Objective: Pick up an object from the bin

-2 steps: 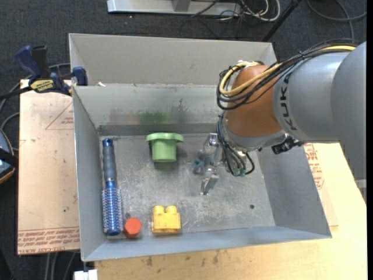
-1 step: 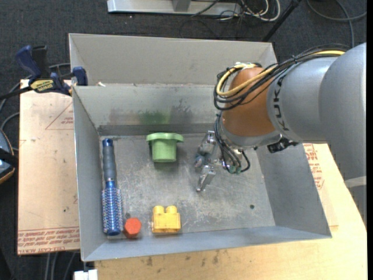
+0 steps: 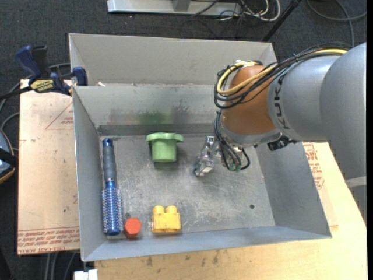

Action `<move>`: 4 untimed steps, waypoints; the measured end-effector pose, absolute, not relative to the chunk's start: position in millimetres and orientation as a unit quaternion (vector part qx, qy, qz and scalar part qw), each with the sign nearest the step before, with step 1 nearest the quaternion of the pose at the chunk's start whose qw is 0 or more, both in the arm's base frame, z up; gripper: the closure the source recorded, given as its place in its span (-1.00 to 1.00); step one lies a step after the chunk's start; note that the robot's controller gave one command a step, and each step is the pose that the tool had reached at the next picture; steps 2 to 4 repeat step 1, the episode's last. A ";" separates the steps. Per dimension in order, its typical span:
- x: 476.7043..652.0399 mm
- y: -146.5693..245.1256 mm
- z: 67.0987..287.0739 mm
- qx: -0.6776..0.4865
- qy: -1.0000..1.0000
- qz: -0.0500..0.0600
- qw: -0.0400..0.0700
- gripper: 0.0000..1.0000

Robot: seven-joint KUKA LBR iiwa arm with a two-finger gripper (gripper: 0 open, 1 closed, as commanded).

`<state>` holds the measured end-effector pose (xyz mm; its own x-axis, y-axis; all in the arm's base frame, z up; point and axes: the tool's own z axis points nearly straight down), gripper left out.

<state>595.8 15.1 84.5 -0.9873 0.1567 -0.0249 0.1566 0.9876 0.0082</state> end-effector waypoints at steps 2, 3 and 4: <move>599.5 -82.9 252.4 0.008 1.000 -0.002 0.006 1.00; 599.5 -82.9 252.4 0.008 1.000 -0.002 0.006 1.00; 599.5 -82.9 252.4 0.008 1.000 -0.002 0.006 1.00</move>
Offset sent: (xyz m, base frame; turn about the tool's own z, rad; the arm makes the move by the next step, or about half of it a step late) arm 0.0013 -0.0951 0.1628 -0.1461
